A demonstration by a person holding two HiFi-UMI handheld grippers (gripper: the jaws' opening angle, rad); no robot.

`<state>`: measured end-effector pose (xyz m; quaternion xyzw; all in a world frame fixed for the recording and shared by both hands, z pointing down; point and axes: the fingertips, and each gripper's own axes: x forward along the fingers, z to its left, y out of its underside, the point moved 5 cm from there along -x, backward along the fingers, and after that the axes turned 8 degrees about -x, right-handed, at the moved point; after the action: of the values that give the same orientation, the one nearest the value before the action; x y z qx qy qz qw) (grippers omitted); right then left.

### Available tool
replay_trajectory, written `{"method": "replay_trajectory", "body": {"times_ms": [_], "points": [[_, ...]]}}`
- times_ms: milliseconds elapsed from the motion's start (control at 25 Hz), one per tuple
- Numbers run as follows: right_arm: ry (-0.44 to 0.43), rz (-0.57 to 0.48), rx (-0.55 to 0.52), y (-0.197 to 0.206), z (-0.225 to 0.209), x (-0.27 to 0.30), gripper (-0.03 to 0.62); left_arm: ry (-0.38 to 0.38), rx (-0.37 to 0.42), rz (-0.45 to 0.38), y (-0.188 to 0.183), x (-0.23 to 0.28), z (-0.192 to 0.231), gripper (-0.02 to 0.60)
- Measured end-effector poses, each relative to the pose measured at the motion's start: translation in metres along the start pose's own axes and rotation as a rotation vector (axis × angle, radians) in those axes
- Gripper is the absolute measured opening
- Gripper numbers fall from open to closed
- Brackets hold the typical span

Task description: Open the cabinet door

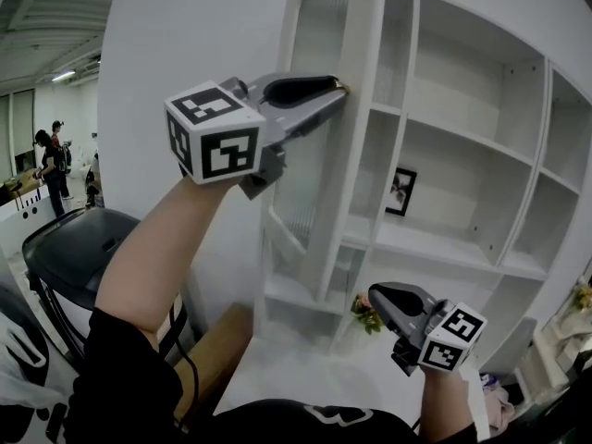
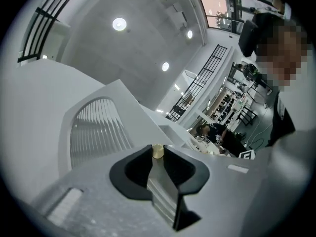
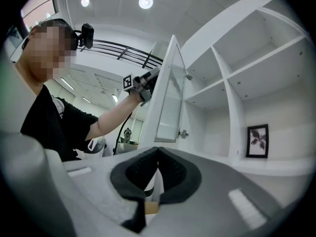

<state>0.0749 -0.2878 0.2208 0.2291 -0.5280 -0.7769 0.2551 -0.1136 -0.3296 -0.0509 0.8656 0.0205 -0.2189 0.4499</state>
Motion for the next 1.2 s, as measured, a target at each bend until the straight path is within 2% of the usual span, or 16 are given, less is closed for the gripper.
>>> {"method": "replay_trajectory", "body": {"times_ms": [120, 320, 520, 920, 1040, 1200], "points": [[-0.033, 0.003, 0.034, 0.013, 0.006, 0.011, 0.002, 0.028, -0.018, -0.012, -0.007, -0.021, 0.005, 0.078], [-0.09, -0.01, 0.052, 0.018, 0.015, 0.03, 0.002, -0.006, -0.018, 0.001, -0.019, -0.051, 0.012, 0.084], [-0.136, -0.032, 0.046, 0.008, 0.046, 0.056, 0.002, -0.028, -0.022, 0.014, -0.042, -0.098, 0.022, 0.089], [-0.198, -0.08, 0.073, 0.021, 0.031, 0.06, 0.002, -0.051, -0.147, 0.018, -0.029, -0.106, 0.045, 0.103], [-0.206, -0.084, 0.078, 0.022, 0.034, 0.063, 0.002, -0.053, -0.186, 0.003, -0.03, -0.123, 0.056, 0.103], [-0.209, -0.085, 0.088, 0.026, 0.039, 0.065, 0.002, -0.03, -0.251, -0.018, -0.031, -0.14, 0.061, 0.103]]}}
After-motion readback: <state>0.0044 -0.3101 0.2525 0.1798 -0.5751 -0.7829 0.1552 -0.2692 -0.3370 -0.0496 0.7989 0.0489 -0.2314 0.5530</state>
